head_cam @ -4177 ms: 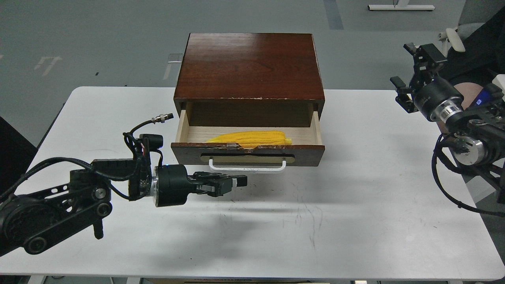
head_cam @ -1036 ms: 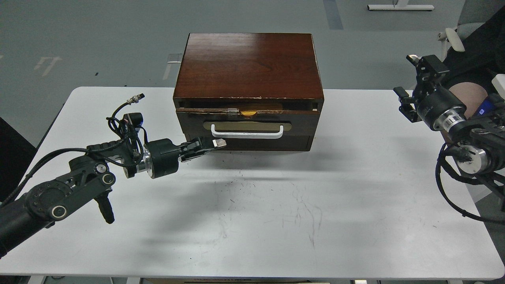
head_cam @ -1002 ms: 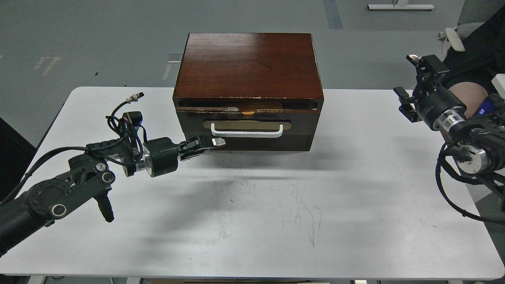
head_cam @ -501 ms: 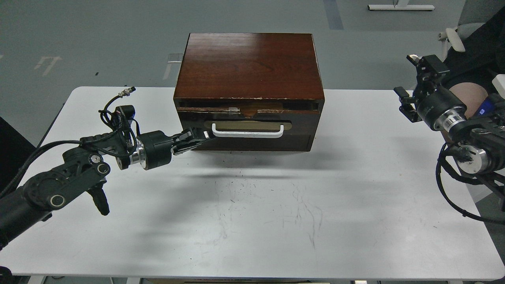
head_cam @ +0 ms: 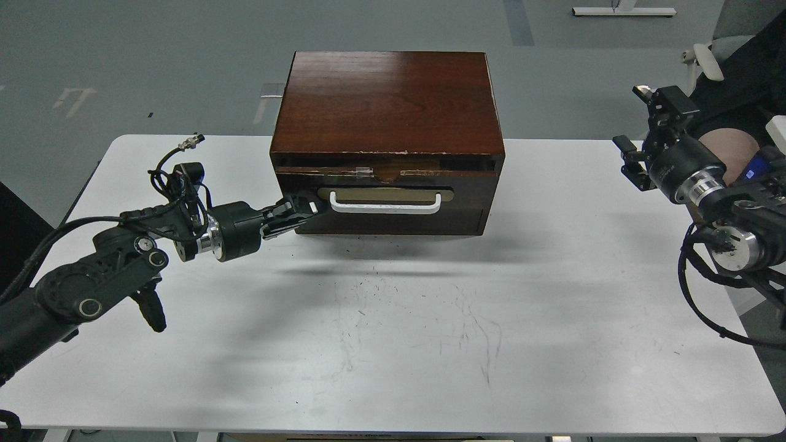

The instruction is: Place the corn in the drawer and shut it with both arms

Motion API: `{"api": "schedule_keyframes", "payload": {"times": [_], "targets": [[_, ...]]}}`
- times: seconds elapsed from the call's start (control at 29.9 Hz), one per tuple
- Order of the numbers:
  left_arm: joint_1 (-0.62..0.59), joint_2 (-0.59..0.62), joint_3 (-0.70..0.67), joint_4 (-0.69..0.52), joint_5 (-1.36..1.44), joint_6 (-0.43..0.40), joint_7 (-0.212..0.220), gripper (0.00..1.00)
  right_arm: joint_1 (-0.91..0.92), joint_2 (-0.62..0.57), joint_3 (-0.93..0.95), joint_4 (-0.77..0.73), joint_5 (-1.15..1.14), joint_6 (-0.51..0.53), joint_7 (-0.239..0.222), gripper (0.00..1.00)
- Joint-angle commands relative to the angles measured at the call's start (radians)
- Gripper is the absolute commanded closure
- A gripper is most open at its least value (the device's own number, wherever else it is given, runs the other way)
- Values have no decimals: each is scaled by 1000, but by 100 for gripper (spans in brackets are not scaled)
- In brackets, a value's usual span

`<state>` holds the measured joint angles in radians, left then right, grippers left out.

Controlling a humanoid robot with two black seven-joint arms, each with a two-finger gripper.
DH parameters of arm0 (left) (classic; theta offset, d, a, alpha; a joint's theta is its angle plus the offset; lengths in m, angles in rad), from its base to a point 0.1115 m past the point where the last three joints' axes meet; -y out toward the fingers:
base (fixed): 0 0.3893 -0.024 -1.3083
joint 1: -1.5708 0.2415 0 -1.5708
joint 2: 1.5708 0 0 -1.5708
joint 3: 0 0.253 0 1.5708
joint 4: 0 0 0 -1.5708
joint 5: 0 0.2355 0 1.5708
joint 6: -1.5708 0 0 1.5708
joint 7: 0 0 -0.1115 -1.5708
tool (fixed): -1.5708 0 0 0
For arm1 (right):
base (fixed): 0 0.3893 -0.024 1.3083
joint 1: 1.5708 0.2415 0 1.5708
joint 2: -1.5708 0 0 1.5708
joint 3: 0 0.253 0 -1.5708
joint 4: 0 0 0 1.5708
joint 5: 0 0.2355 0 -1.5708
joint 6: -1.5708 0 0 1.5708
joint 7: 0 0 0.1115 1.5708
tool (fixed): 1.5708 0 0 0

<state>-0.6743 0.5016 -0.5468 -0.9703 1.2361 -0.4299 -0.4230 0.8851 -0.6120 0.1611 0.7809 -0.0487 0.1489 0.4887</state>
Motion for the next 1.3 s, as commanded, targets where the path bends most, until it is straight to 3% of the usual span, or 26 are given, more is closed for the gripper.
{"api": "schedule_keyframes", "payload": {"times": [0.0,0.27,0.4,0.5,0.57,0.6,0.84,1.27], "targets": [[-13,-11,1,18,-12,0,0,100,0,0,0,0,1,0,0,1],[-2,-11,18,-1,-30,-47,-3,100,0,0,0,3,0,0,0,1],[18,21,18,-68,-46,-59,-63,100,0,2,0,5,0,0,0,1],[41,67,13,-117,-75,-59,-66,62,0,2,0,6,0,1,0,1],[56,109,10,-177,-162,-59,-66,5,0,2,2,8,0,1,0,0],[58,123,10,-186,-193,-59,-66,1,1,2,2,8,0,1,0,0],[64,221,-21,-254,-600,-59,-66,1,5,5,26,11,1,1,0,0],[85,302,-50,-186,-1122,-59,-66,1,1,2,135,11,6,3,0,0]]}}
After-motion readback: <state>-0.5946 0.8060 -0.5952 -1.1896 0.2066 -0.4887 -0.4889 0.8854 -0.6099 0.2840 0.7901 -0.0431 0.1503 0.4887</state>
